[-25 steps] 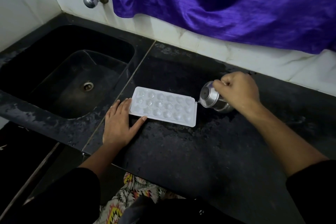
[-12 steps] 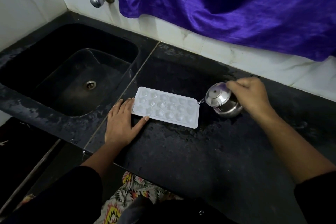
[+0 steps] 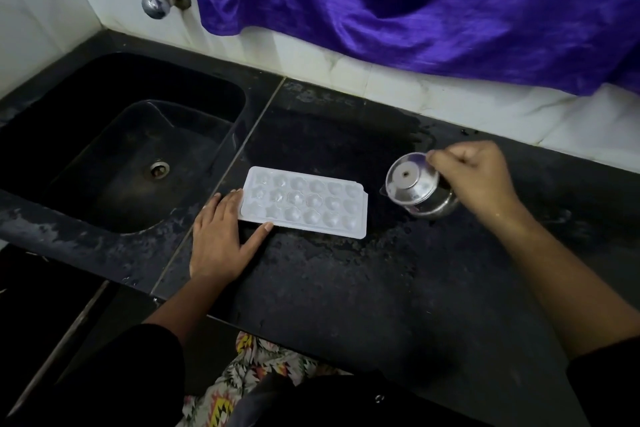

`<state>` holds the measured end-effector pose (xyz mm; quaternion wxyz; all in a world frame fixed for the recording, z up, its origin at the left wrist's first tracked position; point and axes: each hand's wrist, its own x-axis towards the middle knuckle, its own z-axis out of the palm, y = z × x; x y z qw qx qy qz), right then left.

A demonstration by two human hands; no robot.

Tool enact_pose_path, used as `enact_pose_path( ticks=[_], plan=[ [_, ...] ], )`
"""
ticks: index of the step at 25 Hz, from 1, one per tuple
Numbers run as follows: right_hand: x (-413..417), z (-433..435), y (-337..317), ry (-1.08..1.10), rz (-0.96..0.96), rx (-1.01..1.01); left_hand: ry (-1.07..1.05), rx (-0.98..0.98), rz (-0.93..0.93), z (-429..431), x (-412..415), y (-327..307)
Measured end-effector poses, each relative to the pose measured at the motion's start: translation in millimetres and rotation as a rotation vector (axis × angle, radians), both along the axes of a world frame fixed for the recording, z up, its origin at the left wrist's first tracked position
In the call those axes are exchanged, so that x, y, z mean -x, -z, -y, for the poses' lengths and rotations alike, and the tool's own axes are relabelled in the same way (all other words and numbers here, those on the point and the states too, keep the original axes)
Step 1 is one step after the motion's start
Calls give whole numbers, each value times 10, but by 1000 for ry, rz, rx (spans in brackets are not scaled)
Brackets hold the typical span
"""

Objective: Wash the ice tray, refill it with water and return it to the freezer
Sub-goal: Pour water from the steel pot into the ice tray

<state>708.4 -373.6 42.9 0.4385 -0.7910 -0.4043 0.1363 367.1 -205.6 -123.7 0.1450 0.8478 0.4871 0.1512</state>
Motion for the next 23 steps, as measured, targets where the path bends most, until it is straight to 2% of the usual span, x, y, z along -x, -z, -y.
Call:
enact_pose_path(
  ticks=[3, 5, 9, 12, 15, 20, 23],
  plan=[
    [151, -107, 12, -113, 347, 191, 0, 2, 6, 2, -3, -8],
    [279, -175, 23, -151, 486, 248, 2, 6, 12, 5, -4, -10],
    [438, -283, 29, -210, 634, 303, -2, 9, 11, 7, 0, -7],
    [461, -291, 26, -200, 661, 301, -2, 9, 2, 0, 6, 1],
    [290, -204, 46, -126, 494, 247, -2, 9, 1, -3, 5, 6],
    [45, 29, 94, 27, -188, -58, -1, 12, -6, -4, 0, -2],
    [88, 39, 67, 112, -396, -175, 2, 10, 10, 4, 6, -9]
  ],
)
